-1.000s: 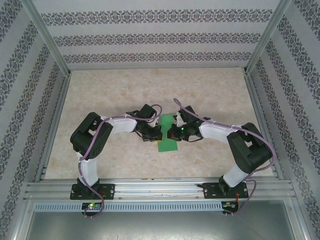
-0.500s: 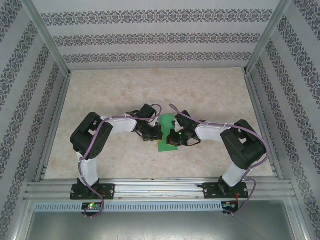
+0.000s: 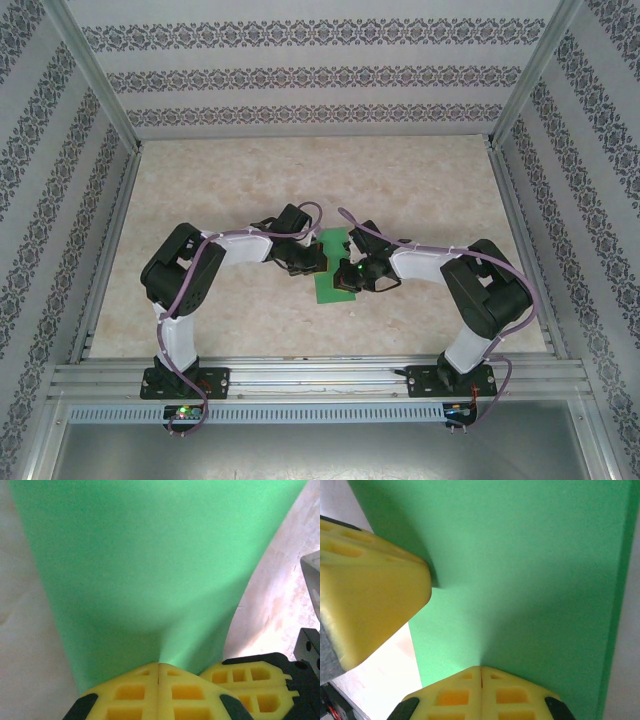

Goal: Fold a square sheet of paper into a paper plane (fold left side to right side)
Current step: First fold the square sheet of paper in half at the center of the table.

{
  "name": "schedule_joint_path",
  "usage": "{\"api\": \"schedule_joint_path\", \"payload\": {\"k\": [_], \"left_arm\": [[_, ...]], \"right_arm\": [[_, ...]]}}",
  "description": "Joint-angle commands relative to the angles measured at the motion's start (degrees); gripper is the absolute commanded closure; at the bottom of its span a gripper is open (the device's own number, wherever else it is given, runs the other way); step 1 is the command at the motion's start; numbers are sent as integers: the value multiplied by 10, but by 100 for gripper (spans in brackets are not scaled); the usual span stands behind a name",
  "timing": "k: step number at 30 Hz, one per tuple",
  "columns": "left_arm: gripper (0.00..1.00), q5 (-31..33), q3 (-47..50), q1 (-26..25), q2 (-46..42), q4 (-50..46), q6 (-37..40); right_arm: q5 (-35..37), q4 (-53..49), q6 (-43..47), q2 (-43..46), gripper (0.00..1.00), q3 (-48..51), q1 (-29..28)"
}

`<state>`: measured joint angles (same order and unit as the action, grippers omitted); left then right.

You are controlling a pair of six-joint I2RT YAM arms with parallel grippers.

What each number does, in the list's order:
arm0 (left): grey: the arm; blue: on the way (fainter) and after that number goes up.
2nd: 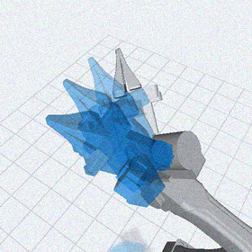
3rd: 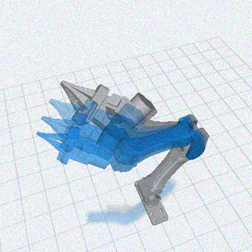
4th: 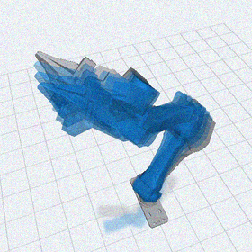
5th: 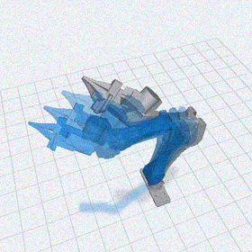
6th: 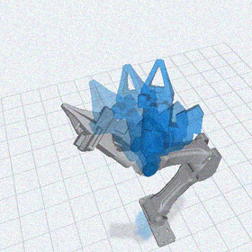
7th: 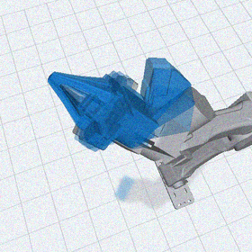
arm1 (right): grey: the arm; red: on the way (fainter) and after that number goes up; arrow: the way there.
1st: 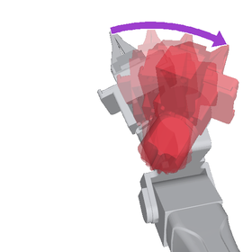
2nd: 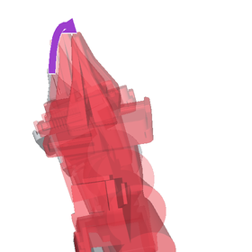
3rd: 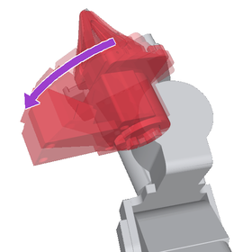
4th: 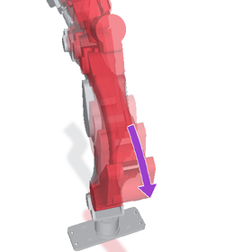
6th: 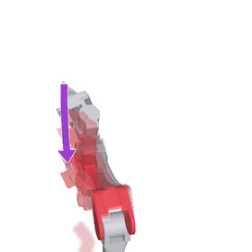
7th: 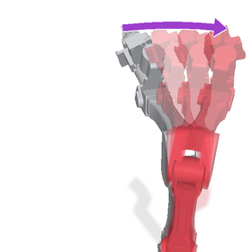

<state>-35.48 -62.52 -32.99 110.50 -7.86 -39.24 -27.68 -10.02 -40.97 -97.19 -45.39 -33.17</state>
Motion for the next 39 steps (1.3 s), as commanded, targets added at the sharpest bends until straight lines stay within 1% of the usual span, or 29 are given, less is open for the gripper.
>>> {"api": "schedule_joint_path", "payload": {"k": [1, 14, 20, 23, 32, 39], "left_arm": [[100, 16, 8, 11, 14, 29, -3], [100, 33, 33, 33, 38, 63, -22], [100, 62, 30, 45, 34, 48, -10], [100, 63, 30, 55, 35, 61, -11], [100, 81, -9, 93, 45, 55, 11], [100, 82, -54, 110, 65, 33, 32]], "right_arm": [[70, -57, 15, -34, 100, 12, -5], [82, -80, 28, -42, 100, 11, -5], [84, -87, 33, -44, 100, 8, -5], [83, -88, 33, -45, 100, 8, -5], [83, -86, 34, -44, 100, 11, -5], [72, -82, 30, -41, 100, 12, -5]]}}
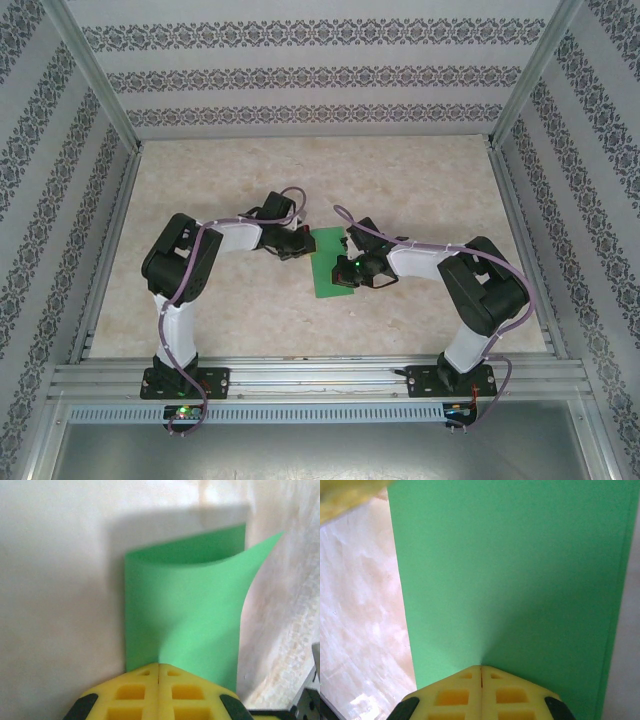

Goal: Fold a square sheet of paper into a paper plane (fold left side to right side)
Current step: First fold the square sheet of paper in half at the center of the table.

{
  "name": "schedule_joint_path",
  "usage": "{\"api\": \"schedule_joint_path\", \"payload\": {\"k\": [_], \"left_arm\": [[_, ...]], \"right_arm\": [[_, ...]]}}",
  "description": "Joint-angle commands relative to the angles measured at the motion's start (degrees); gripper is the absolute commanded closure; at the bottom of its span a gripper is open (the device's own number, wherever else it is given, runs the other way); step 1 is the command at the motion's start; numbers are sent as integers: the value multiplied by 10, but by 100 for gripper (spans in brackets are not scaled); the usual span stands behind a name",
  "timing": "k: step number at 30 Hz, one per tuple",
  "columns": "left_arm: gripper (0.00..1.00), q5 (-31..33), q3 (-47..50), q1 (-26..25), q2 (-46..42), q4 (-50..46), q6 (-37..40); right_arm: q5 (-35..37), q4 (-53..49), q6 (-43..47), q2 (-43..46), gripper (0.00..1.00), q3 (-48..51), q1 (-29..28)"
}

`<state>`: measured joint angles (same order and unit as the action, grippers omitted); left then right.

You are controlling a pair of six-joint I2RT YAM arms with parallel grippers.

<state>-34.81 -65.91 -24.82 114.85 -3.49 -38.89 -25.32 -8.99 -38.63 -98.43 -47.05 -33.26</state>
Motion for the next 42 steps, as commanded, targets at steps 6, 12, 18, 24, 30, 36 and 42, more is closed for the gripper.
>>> {"api": "schedule_joint_path", "payload": {"k": [6, 12, 18, 24, 30, 36, 42], "left_arm": [[100, 73, -39, 33, 27, -20, 37], [100, 69, -27, 33, -9, -18, 50], [100, 46, 6, 21, -70, -4, 53], [100, -6, 1, -8, -73, 15, 35], [100, -9, -26, -16, -14, 29, 23], [100, 19, -41, -14, 24, 33, 31], [100, 53, -33, 2, 38, 46, 36]], "right_arm": [[38, -84, 2, -26, 100, 30, -4], [27, -69, -10, -23, 100, 34, -4], [19, -53, -22, -22, 100, 36, -5], [22, -49, -25, -28, 100, 37, -6], [25, -49, -25, -33, 100, 37, -6], [25, -51, -26, -32, 100, 36, -7], [27, -53, -26, -33, 100, 42, -7]]}}
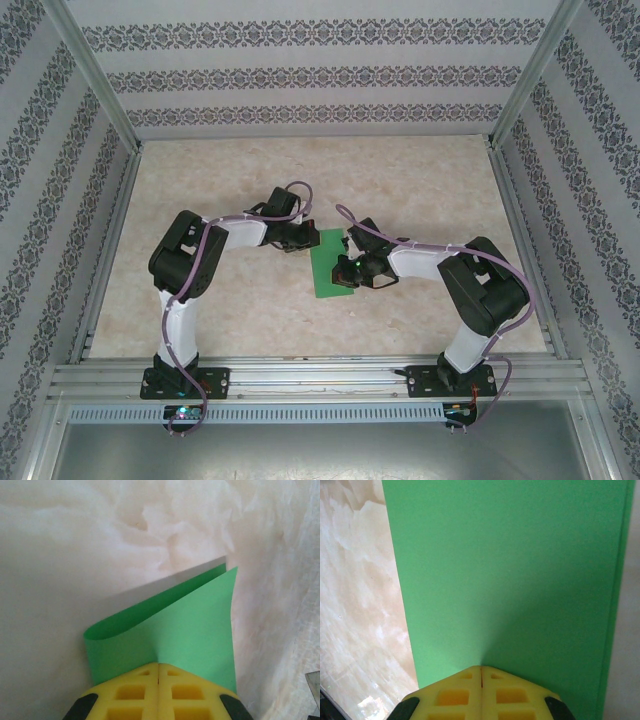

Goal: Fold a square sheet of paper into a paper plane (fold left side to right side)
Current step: First fold the square sheet of paper in half at the center of the table.

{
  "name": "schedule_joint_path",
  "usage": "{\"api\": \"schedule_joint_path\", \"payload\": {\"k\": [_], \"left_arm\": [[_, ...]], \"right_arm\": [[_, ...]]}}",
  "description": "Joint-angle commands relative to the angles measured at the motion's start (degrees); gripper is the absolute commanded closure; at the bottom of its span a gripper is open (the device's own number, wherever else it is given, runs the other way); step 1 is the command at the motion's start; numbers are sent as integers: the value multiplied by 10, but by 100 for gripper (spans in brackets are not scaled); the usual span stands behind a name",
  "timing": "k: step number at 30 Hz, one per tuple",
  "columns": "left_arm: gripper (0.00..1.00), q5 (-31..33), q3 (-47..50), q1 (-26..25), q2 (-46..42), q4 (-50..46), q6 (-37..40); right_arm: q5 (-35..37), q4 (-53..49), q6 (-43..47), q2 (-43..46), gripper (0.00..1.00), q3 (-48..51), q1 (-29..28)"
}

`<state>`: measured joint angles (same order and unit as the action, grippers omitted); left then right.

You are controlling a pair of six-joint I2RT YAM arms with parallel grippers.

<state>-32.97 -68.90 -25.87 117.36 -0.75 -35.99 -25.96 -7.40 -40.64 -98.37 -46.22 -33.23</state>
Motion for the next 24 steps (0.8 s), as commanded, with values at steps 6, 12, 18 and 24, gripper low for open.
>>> {"api": "schedule_joint_path", "payload": {"k": [6, 12, 18, 24], "left_arm": [[100, 53, -20, 37, 31, 17, 20], [100, 65, -62, 57, 58, 5, 30], [100, 68, -117, 73, 88, -27, 41], [100, 69, -138, 76, 96, -36, 46]], "right_arm": [[36, -67, -8, -34, 100, 39, -6], [36, -64, -13, -30, 100, 43, -8], [36, -62, -17, -31, 100, 45, -9], [36, -53, -30, -24, 100, 48, -9]]}}
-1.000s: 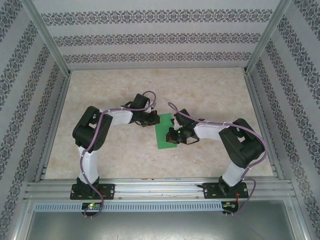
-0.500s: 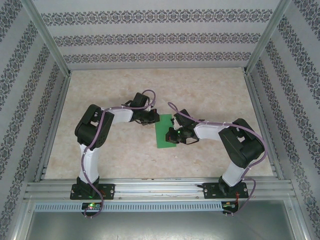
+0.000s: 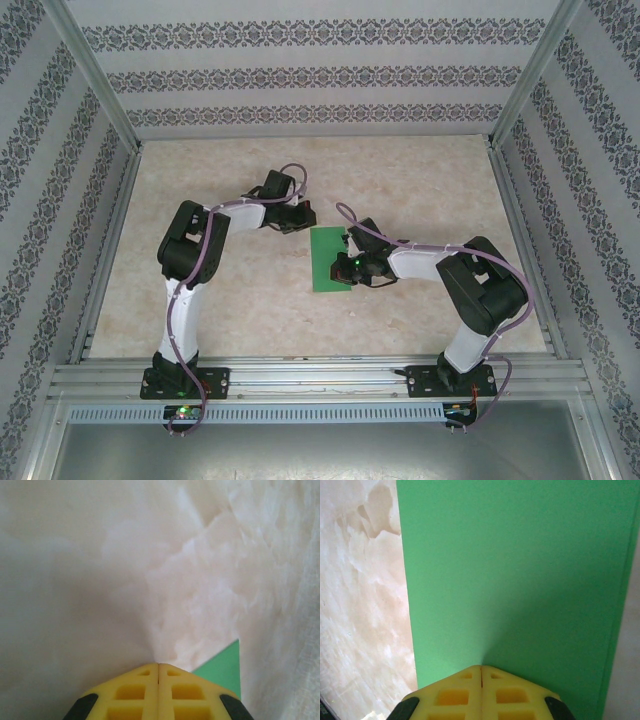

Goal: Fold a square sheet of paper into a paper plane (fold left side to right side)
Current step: First fold the square sheet of paper in half at the center of the table, then fold the triangle a second time at the center of the table.

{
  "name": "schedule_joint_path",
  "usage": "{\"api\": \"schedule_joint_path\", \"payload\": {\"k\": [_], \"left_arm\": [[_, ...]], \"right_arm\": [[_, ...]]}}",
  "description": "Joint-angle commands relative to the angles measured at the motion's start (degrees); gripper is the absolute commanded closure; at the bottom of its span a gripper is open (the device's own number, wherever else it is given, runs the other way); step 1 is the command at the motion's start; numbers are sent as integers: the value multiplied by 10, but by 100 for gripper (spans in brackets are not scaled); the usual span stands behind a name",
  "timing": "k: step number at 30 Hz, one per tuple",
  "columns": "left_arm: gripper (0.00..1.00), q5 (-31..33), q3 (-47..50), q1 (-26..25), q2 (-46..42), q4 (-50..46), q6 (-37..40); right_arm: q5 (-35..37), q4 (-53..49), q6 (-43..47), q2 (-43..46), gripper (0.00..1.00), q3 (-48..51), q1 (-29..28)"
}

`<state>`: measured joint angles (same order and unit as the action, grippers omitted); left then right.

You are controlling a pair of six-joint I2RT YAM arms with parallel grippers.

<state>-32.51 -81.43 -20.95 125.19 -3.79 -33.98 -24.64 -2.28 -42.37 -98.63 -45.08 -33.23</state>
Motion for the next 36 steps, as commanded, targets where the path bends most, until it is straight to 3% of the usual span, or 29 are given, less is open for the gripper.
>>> {"api": "schedule_joint_path", "payload": {"k": [1, 8, 18, 24, 36], "left_arm": [[100, 63, -17, 26, 17, -8, 28], [100, 46, -8, 22, -33, -17, 36], [100, 18, 156, -50, -178, 7, -11], [100, 22, 183, -77, -166, 19, -31], [100, 42, 197, -79, -130, 10, -35]], "right_arm": [[23, -103, -13, -20, 100, 37, -9], [20, -86, -25, -16, 100, 39, -10], [23, -68, -33, -17, 100, 39, -13], [21, -67, -32, -25, 100, 35, -15], [2, -66, -30, -1, 97, 19, -15]]}}
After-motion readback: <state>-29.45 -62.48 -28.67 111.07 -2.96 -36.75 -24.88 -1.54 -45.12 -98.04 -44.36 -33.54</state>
